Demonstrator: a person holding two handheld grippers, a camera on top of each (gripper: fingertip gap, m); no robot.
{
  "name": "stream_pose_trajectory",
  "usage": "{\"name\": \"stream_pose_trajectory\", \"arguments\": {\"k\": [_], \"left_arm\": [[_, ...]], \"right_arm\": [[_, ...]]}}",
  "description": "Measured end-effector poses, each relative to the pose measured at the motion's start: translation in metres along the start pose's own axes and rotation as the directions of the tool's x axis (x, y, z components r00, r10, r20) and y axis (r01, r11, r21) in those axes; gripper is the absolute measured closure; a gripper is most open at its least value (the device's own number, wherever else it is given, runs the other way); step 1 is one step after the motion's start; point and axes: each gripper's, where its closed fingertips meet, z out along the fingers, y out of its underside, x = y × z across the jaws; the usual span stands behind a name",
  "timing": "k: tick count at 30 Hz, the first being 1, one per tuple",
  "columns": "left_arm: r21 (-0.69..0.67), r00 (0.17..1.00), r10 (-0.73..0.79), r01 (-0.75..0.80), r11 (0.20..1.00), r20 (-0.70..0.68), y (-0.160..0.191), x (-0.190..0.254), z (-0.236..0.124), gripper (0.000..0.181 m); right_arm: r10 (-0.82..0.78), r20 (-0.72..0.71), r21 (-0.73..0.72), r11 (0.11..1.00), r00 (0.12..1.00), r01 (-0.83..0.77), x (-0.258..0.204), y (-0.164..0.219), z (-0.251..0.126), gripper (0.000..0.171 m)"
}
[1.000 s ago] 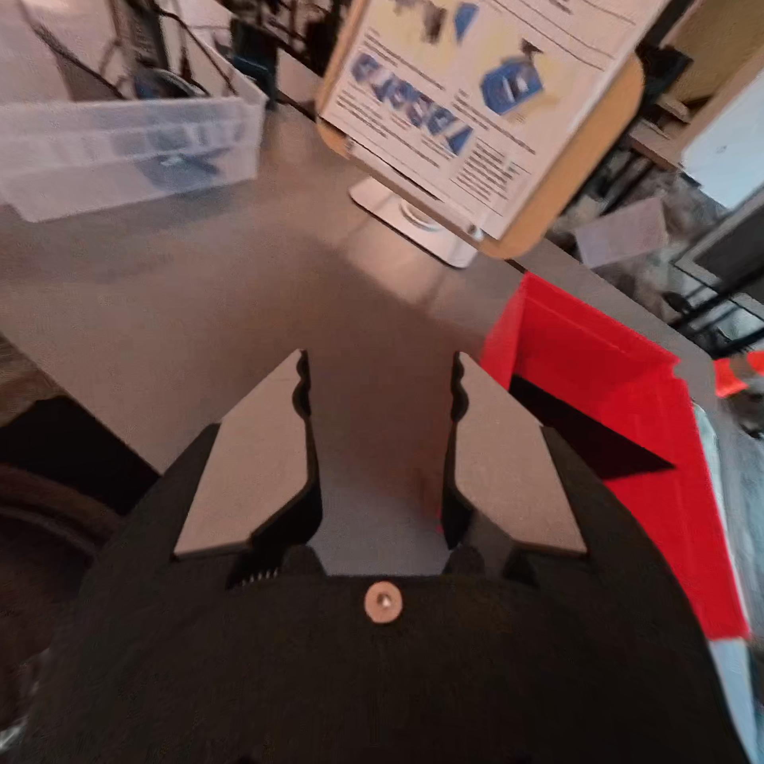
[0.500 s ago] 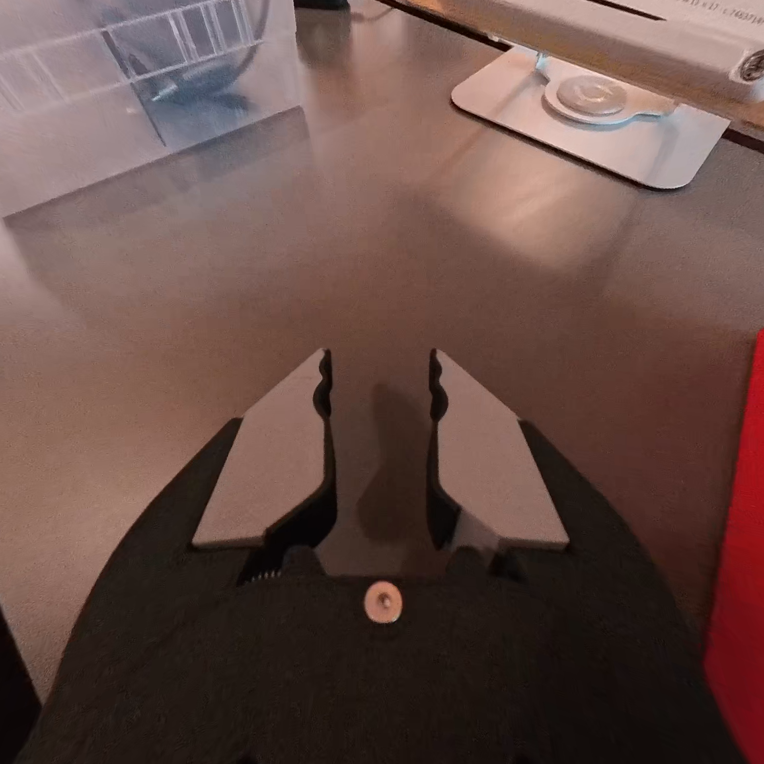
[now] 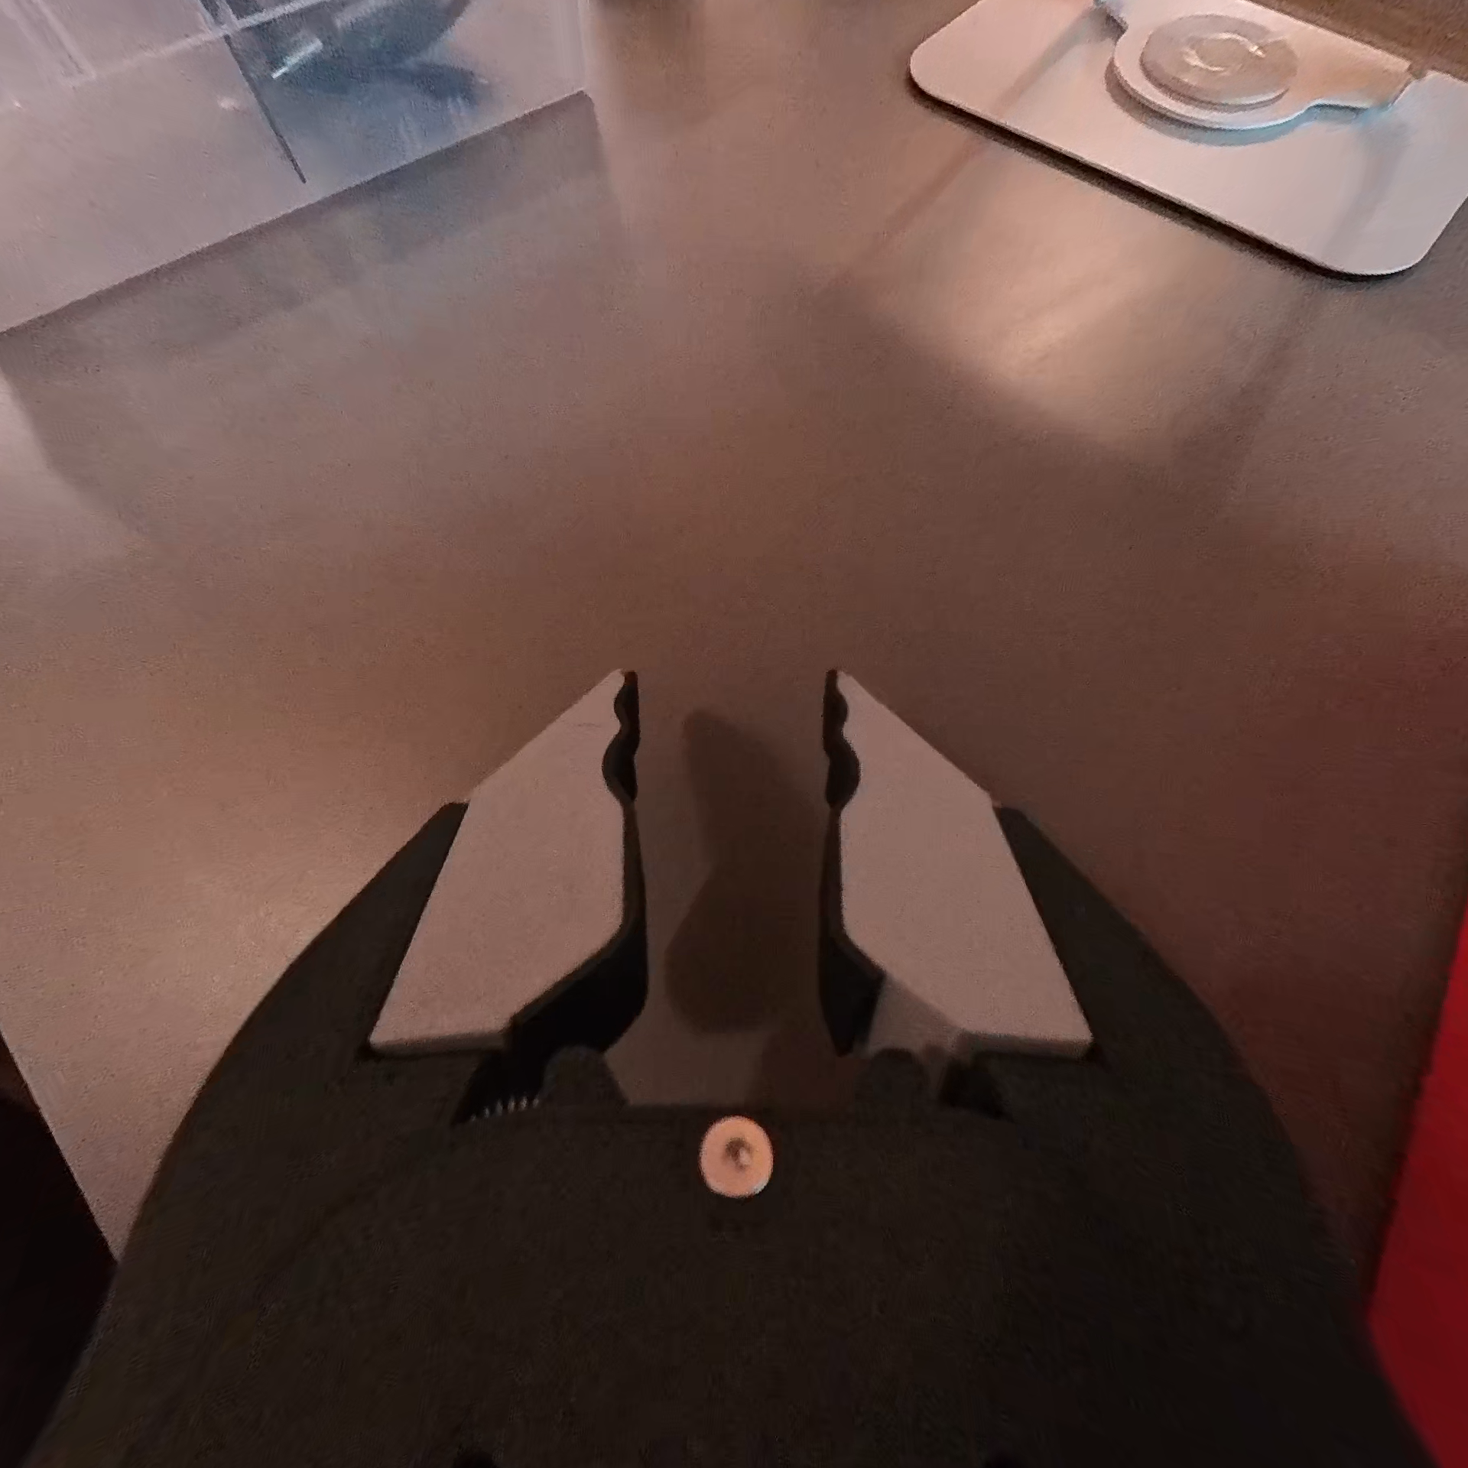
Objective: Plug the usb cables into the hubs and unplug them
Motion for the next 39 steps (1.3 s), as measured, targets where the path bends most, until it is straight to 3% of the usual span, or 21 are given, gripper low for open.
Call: {"name": "stream_pose_trajectory", "arguments": {"k": [1,7,13,16,24,32,37,39], "left_arm": [[0.004,1.0,-0.015,0.015,1.0,0.006,0.001,-0.001,0.001,0.094],[0.013,0.998,-0.036,0.035,0.999,0.045,0.006,-0.007,-0.003,0.09],[0.025,0.998,-0.04,0.039,0.999,0.043,-0.031,-0.027,-0.004,0.109],[-0.08,0.995,-0.073,0.078,0.994,0.071,-0.044,-0.06,0.016,0.097],[-0.215,0.976,-0.126,0.163,0.963,0.176,-0.049,-0.111,0.053,0.111],[-0.424,0.958,0.122,0.0,0.906,0.261,-0.016,-0.135,0.088,0.099],[-0.502,0.901,0.361,-0.202,0.841,0.242,-0.013,-0.159,0.104,0.089],[-0.502,0.908,0.363,-0.22,0.836,0.208,-0.013,-0.161,0.109,0.091]], "right_arm": [[-0.003,0.001,-0.004,1.0,1.0,0.003,0.0,0.001,0.001,0.129],[-0.031,0.014,-0.036,0.999,0.999,0.031,-0.004,0.004,0.004,0.131],[-0.04,0.012,-0.059,0.997,0.999,0.041,-0.003,0.005,0.006,0.134],[-0.03,0.004,-0.058,0.998,1.0,0.03,-0.001,0.005,0.006,0.135],[-0.006,-0.016,-0.05,0.999,1.0,0.005,0.003,0.004,0.005,0.134],[-0.009,-0.026,-0.05,0.999,1.0,0.008,0.004,0.004,0.005,0.134],[-0.023,-0.034,-0.056,0.998,0.999,0.021,0.004,0.005,0.005,0.134],[-0.027,-0.035,-0.059,0.998,0.999,0.025,0.003,0.005,0.005,0.134]]}}
